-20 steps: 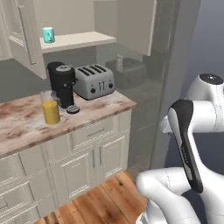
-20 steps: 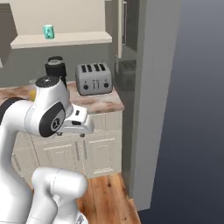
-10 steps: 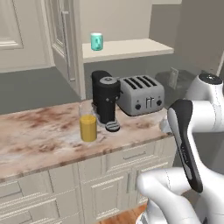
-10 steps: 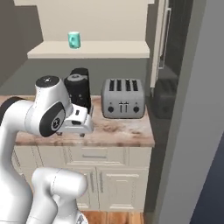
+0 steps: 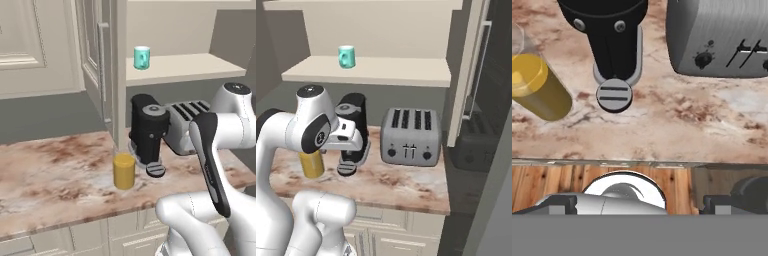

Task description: There is a tray on the dining counter. Grab the cup, mug, and pitcher and place them on the tray. The pitcher may be placed next to the tray if it cannot fit the tray.

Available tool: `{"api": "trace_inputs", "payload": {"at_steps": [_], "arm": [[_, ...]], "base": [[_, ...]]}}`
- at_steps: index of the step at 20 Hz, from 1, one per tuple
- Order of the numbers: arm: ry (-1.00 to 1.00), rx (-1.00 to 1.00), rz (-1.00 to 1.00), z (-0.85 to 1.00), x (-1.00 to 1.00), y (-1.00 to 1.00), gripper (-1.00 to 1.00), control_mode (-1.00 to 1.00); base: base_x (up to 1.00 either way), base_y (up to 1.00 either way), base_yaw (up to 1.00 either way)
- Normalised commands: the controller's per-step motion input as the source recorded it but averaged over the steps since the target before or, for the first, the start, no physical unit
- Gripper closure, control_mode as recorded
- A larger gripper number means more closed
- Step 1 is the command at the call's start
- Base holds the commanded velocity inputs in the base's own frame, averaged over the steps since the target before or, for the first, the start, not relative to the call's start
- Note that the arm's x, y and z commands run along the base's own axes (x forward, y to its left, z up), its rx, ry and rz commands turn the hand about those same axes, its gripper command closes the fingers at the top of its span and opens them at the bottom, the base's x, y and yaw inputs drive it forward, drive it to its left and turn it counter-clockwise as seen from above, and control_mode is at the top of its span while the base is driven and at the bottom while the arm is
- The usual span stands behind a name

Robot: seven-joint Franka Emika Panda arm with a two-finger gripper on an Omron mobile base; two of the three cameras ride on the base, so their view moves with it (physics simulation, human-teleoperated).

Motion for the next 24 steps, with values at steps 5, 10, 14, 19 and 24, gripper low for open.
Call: {"api": "trace_inputs", "payload": {"at_steps": [5, 10, 14, 19, 24], "arm": [[0.00, 0.00, 0.00, 0.00, 0.00, 0.00, -1.00, 1.00], [0.00, 0.00, 0.00, 0.00, 0.00, 0.00, -1.00, 1.00], [0.00, 0.00, 0.00, 0.00, 0.00, 0.00, -1.00, 1.00], [0.00, 0.00, 0.00, 0.00, 0.00, 0.00, -1.00, 1.00], [0.00, 0.00, 0.00, 0.00, 0.00, 0.00, -1.00, 1.00]], "base": [[0.16, -0.08, 0.06], [0.05, -0.03, 0.05], [0.12, -0.04, 0.12], [0.12, 0.00, 0.13], [0.05, 0.00, 0.08]]}}
